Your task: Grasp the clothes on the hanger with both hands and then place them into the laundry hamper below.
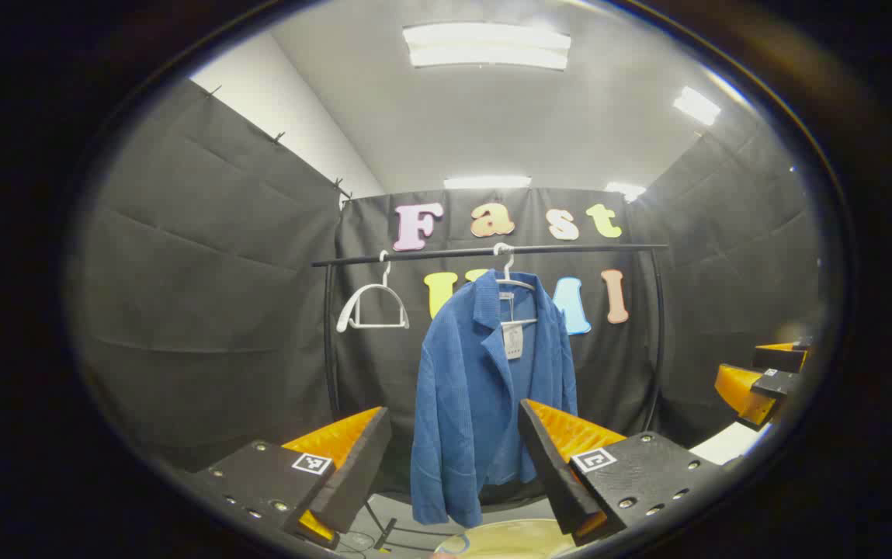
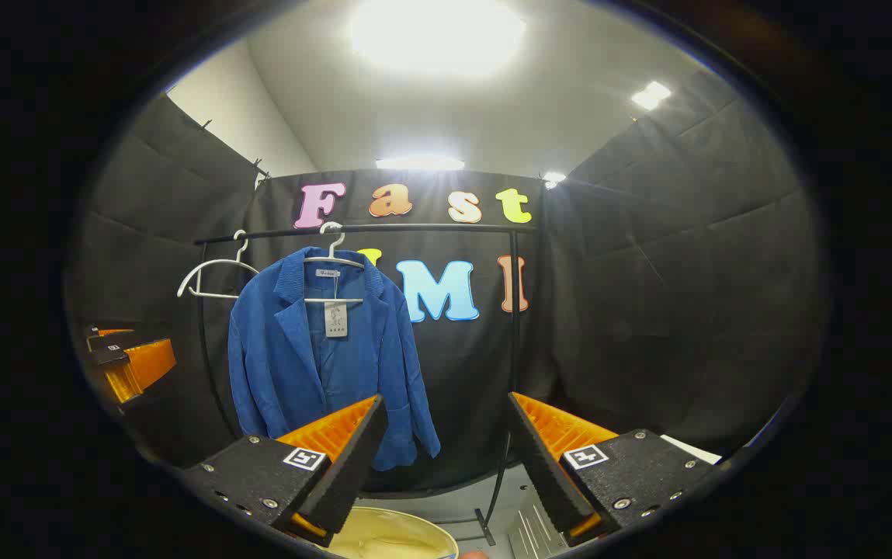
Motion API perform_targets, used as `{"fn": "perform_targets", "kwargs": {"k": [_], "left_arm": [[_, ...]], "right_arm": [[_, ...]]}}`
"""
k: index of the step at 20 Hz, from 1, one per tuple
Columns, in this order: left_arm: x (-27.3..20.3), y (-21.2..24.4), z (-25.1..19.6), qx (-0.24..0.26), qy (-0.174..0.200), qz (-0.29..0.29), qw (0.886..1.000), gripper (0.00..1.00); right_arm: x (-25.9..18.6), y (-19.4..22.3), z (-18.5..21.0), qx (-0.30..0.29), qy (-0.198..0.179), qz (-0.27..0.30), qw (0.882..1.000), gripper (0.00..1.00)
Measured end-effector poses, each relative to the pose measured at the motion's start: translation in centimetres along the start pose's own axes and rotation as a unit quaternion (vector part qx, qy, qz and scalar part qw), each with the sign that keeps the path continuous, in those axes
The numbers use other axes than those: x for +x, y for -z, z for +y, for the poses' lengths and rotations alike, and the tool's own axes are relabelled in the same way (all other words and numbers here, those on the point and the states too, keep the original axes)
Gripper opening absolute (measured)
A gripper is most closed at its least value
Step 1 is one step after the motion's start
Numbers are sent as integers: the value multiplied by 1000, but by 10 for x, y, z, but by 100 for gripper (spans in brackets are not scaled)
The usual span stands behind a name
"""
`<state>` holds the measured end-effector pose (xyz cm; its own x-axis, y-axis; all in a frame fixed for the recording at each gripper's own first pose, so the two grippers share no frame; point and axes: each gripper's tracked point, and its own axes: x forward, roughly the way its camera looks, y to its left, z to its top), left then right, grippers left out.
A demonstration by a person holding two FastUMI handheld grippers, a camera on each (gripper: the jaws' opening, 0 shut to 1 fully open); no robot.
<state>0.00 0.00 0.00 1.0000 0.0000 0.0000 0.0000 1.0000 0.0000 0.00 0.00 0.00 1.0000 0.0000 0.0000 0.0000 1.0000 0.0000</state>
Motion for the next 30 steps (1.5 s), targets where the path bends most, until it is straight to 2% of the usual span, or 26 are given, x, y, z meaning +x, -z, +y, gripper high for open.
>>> {"fn": "perform_targets", "kwargs": {"k": [3, 4, 5, 11, 12, 14, 15, 16, 17, 18, 19, 24, 30], "left_arm": [[0, 3, 2, 0, -2, 6, 1000, 100], [0, 3, 2, 1, -2, 6, 1000, 95], [1, 4, 4, 3, -3, 6, 1000, 100], [-2, 1, 7, 7, -2, 3, 1000, 100], [-2, 0, 7, 7, -1, 2, 1000, 95], [-2, -3, 8, 8, 0, 1, 1000, 95], [-2, -4, 8, 9, 0, 0, 1000, 100], [-2, -6, 9, 10, -1, -2, 1000, 95], [-2, -8, 10, 10, -1, -4, 1000, 95], [-1, -12, 9, 9, 0, -5, 1000, 100], [0, -13, 7, 10, 1, -2, 1000, 100], [7, -32, 3, 13, 3, -7, 1000, 100], [34, -59, -10, 7, -5, -16, 1000, 100]], "right_arm": [[-1, 2, 3, -2, -3, 3, 1000, 95], [-1, 2, 3, -2, -4, 4, 1000, 95], [-1, 2, 5, -2, -4, 3, 1000, 95], [-1, 2, 9, -1, -4, 4, 1000, 95], [-2, 1, 9, -1, -4, 4, 1000, 95], [-2, 0, 11, -1, -4, 3, 1000, 95], [-2, -1, 12, -2, -5, 2, 1000, 95], [-1, -3, 12, -3, -6, 0, 1000, 95], [0, -6, 12, -4, -5, -2, 1000, 95], [1, -10, 11, -3, -6, -5, 1000, 95], [3, -13, 12, 0, -7, -8, 1000, 95], [20, -36, 13, 4, -17, -25, 1000, 95], [57, -63, 20, 20, -48, -36, 998, 95]]}}
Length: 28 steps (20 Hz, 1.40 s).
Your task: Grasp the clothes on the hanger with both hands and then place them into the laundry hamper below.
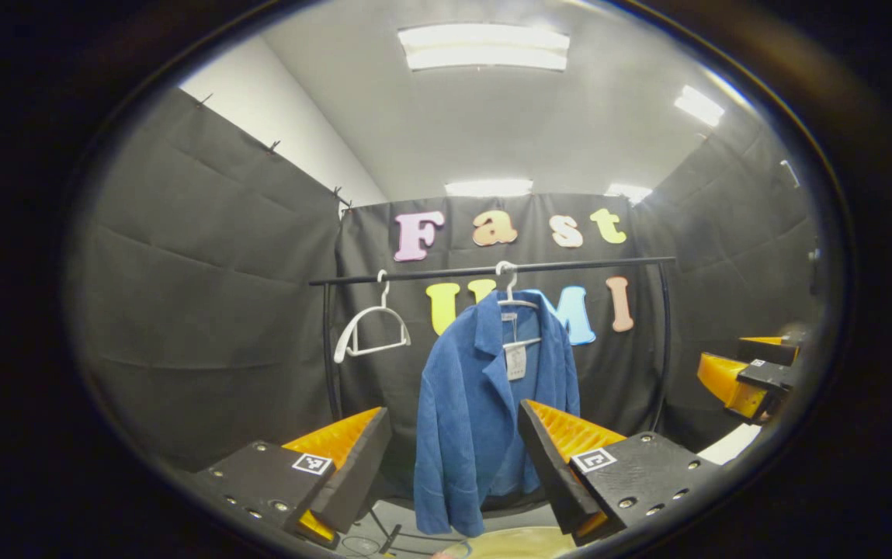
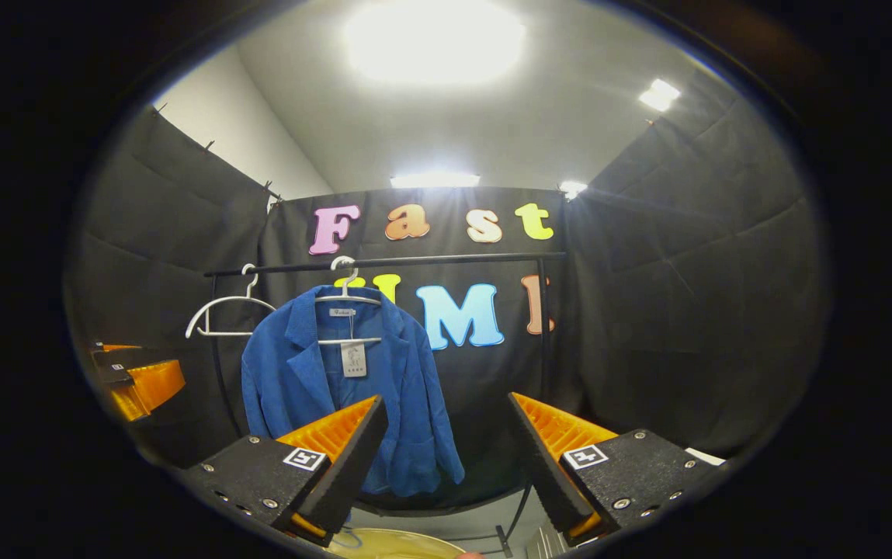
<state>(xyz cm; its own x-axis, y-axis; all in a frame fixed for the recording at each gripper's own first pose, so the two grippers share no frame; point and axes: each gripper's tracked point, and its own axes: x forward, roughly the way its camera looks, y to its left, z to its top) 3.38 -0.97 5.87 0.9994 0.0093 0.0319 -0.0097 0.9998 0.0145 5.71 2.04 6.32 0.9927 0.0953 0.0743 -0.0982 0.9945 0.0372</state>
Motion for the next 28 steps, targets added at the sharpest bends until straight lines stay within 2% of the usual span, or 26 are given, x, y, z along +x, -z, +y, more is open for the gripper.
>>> {"fn": "perform_targets", "kwargs": {"k": [6, 12, 16, 17, 19, 21, 22, 28], "left_arm": [[42, -21, -17, -4, -9, -11, 1000, 100], [87, -28, -34, -13, -18, -13, 1000, 100], [118, -22, -44, -17, -26, -7, 1000, 100], [125, -19, -48, -19, -27, -4, 999, 95], [138, -12, -53, -25, -29, 3, 999, 95], [152, -7, -57, -27, -34, 8, 999, 95], [159, -4, -59, -26, -37, 9, 999, 100], [200, 15, -75, -21, -56, 16, 998, 100]], "right_arm": [[50, -29, 0, 1, -20, -24, 1000, 95], [102, -34, 6, -1, -46, -22, 999, 95], [134, -26, 12, 9, -62, -12, 998, 95], [142, -25, 14, 11, -65, -10, 998, 95], [157, -20, 16, 14, -71, -6, 997, 95], [171, -16, 19, 15, -78, -2, 997, 95], [178, -14, 20, 15, -82, -1, 997, 95], [220, 5, 30, 15, -106, 13, 994, 95]]}}
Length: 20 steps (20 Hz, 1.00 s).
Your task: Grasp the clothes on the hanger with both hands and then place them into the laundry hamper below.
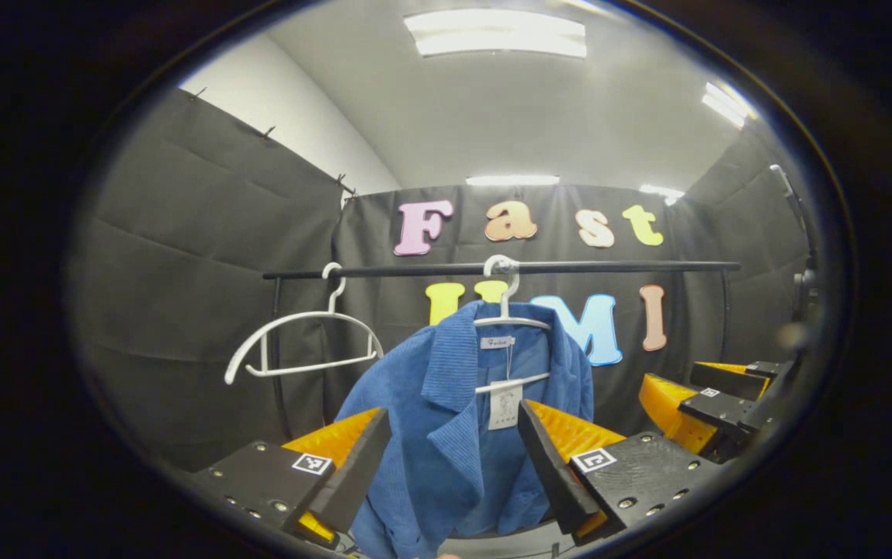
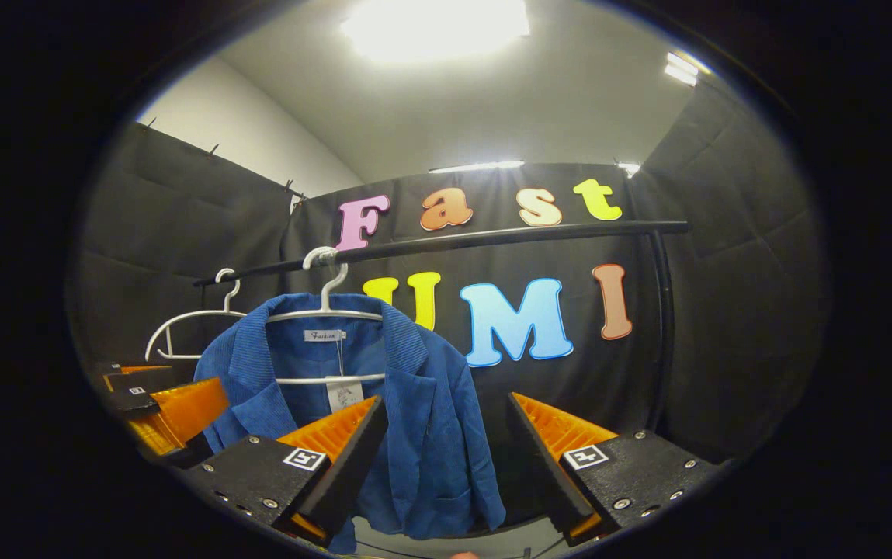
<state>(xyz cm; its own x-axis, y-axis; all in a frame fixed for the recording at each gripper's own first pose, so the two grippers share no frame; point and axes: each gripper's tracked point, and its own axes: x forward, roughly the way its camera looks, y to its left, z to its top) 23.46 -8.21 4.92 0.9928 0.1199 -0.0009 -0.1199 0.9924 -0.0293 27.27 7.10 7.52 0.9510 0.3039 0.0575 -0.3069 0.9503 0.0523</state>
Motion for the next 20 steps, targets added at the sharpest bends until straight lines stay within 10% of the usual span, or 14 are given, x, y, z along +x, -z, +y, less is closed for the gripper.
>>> {"fn": "perform_targets", "kwargs": {"k": [20], "left_arm": [[86, 92, 6, 36, -106, 62, 992, 100]], "right_arm": [[105, 73, 41, 10, -127, 46, 991, 95]]}}
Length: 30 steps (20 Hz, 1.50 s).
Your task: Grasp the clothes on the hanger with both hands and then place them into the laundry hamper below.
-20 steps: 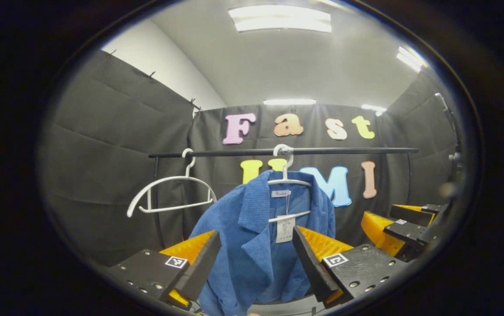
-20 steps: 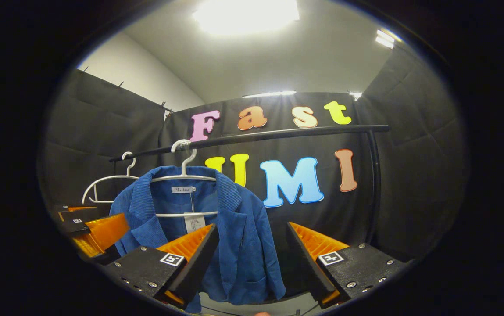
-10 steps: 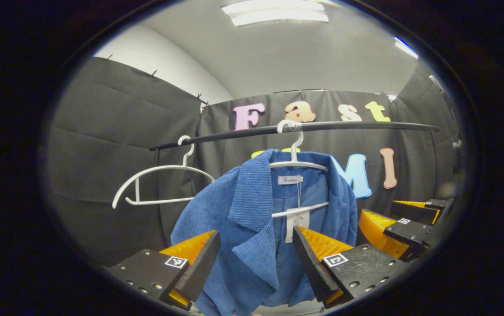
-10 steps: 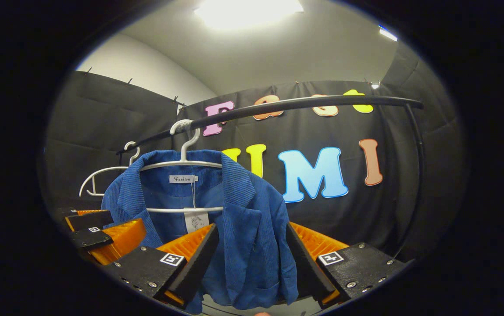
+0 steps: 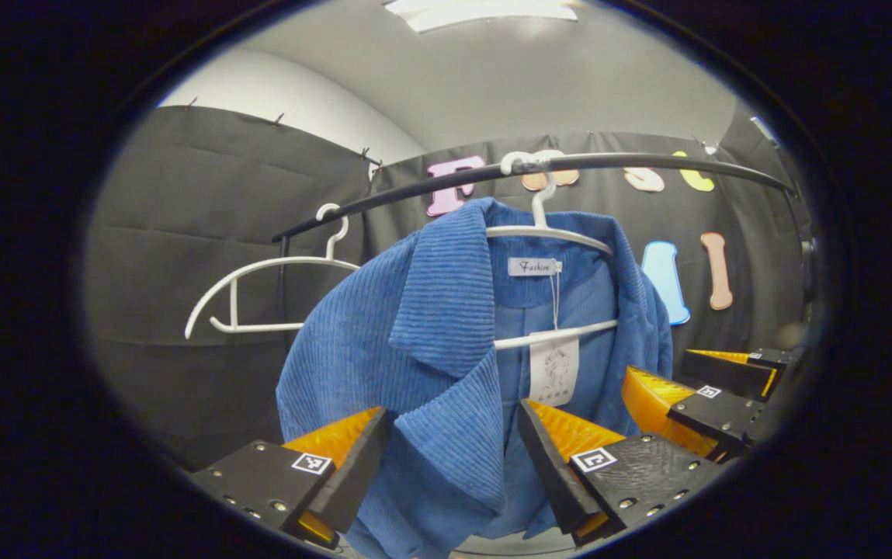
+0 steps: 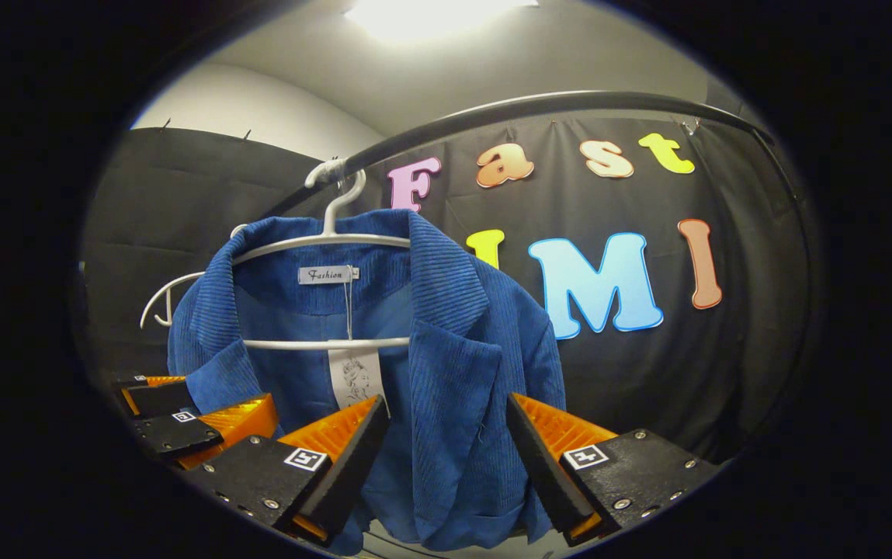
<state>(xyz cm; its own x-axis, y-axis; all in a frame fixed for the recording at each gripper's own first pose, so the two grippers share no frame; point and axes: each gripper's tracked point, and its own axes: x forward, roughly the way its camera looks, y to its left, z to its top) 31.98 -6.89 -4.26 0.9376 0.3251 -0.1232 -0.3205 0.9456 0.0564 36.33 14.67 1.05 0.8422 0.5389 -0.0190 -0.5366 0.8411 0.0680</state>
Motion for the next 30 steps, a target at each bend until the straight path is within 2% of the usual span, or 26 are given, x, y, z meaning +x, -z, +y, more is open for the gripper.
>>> {"fn": "perform_targets", "kwargs": {"k": [1, 2, 3, 4, 5, 7, 8, 9, 10, 11, 12, 13, 14, 15, 16, 17, 18, 19, 23, 26, 27, 28, 30], "left_arm": [[2, 3, 1, 0, -6, 2, 1000, 100], [5, 3, 3, 1, -12, 2, 1000, 95], [3, 5, 2, 3, -16, 1, 1000, 100], [3, 5, 3, 4, -20, 1, 1000, 96], [4, 6, 3, 5, -25, -1, 1000, 100], [7, 7, 5, 7, -32, -3, 999, 100], [8, 9, 5, 10, -34, -2, 999, 88], [10, 11, 6, 16, -36, -1, 999, 87], [10, 10, 8, 19, -42, -3, 999, 100], [13, 11, 7, 20, -41, -4, 999, 90], [14, 12, 7, 21, -41, -4, 999, 80], [14, 11, 7, 23, -39, -6, 999, 80], [13, 7, 8, 24, -44, -10, 999, 80], [15, 10, 4, 20, -35, -10, 999, 64], [13, 10, 0, 15, -20, -5, 1000, 47], [17, 13, -1, 16, -6, -2, 1000, 36], [16, 11, 1, 14, -7, -2, 1000, 26], [14, 10, 2, 12, -4, 0, 1000, 15], [8, 6, 3, 17, 4, 2, 1000, 7], [-1, -12, -3, 30, 22, -15, 999, 7], [-5, -19, -3, 35, 24, -24, 999, 2], [-12, -25, -3, 36, 24, -31, 999, 7], [-21, -37, -1, 35, 29, -38, 998, 7]], "right_arm": [[5, 5, 0, 3, 0, 4, 1000, 95], [10, 9, -1, 6, 1, 7, 1000, 95], [14, 12, -4, 9, 4, 10, 1000, 94], [20, 15, -6, 13, 7, 13, 1000, 93], [25, 20, -5, 17, 8, 19, 1000, 93], [34, 27, -6, 28, 6, 30, 999, 90], [38, 31, -5, 31, 3, 37, 999, 87], [40, 34, -4, 34, 1, 44, 998, 84], [41, 37, -2, 36, -4, 50, 998, 79], [42, 39, 1, 38, -11, 55, 998, 76], [42, 40, 3, 39, -19, 58, 997, 68], [43, 40, 6, 42, -22, 56, 997, 63], [44, 38, 7, 44, -26, 52, 997, 48], [44, 37, 8, 43, -27, 47, 998, 40], [43, 35, 6, 39, -20, 41, 998, 25], [41, 32, 5, 37, -15, 31, 999, 15], [38, 29, 10, 37, -25, 27, 999, 3], [36, 28, 13, 32, -28, 24, 999, 2], [31, 13, 10, 10, -17, -4, 1000, 2], [27, -7, 3, 2, -2, -34, 999, 2], [25, -15, 3, 1, 1, -44, 999, 2], [23, -23, 1, 1, 4, -55, 998, 2], [19, -40, -3, 3, 13, -77, 997, 2]]}}
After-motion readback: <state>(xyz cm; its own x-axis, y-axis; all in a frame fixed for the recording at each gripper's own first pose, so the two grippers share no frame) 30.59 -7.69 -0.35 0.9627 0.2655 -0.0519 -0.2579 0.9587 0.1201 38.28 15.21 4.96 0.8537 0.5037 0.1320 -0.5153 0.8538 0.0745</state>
